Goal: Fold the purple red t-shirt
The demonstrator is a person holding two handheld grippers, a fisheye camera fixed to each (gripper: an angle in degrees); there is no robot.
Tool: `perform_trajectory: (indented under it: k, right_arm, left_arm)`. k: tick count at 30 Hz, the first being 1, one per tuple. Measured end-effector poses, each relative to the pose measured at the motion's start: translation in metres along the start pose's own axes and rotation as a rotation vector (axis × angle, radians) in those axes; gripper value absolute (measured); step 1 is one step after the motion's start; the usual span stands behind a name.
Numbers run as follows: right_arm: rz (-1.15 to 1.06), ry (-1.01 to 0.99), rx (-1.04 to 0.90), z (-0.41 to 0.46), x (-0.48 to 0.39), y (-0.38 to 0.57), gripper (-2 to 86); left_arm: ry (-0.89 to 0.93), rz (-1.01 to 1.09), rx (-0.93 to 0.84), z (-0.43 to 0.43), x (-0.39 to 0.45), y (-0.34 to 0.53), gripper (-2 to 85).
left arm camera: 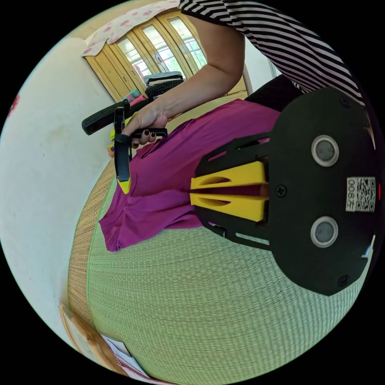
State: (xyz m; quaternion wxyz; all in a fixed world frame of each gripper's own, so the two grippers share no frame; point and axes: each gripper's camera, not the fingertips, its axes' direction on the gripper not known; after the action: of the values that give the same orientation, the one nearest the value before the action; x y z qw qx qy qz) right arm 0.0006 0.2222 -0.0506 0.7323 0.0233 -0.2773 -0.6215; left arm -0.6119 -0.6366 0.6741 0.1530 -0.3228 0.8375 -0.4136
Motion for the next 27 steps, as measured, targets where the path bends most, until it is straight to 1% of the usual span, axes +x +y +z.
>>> perform_trajectory:
  k: [4,6,9,14,17,22,25,27]
  right_arm:
    - [-0.026,0.015,-0.021,-0.002,0.0,-0.014,8.4]
    - [-0.041,0.015,-0.086,0.008,0.001,-0.026,8.0]
    - [-0.063,-0.003,-0.129,0.012,-0.001,-0.037,5.9]
    - [-0.144,0.033,-0.114,-0.002,-0.018,-0.057,3.2]
    - [-0.177,-0.045,-0.077,-0.014,-0.025,-0.07,2.6]
    - [-0.21,-0.066,-0.055,-0.025,-0.033,-0.08,2.3]
    - [-0.203,-0.098,-0.078,-0.016,-0.029,-0.086,2.4]
    - [-0.165,-0.121,-0.11,-0.005,-0.019,-0.09,2.6]
  left_arm:
    - [-0.022,0.027,-0.017,0.004,0.009,0.001,3.1]
    - [-0.061,0.031,-0.051,0.008,0.015,0.001,2.1]
    - [-0.098,0.045,-0.049,0.007,0.024,0.004,1.2]
    - [-0.152,0.007,0.068,-0.023,0.024,0.012,0.7]
    - [-0.19,0.005,0.116,-0.041,0.027,0.016,0.7]
    - [-0.217,-0.006,0.159,-0.057,0.031,0.022,0.6]
    - [-0.226,-0.005,0.12,-0.052,0.031,0.023,0.6]
    - [-0.21,-0.007,0.057,-0.04,0.029,0.021,0.7]
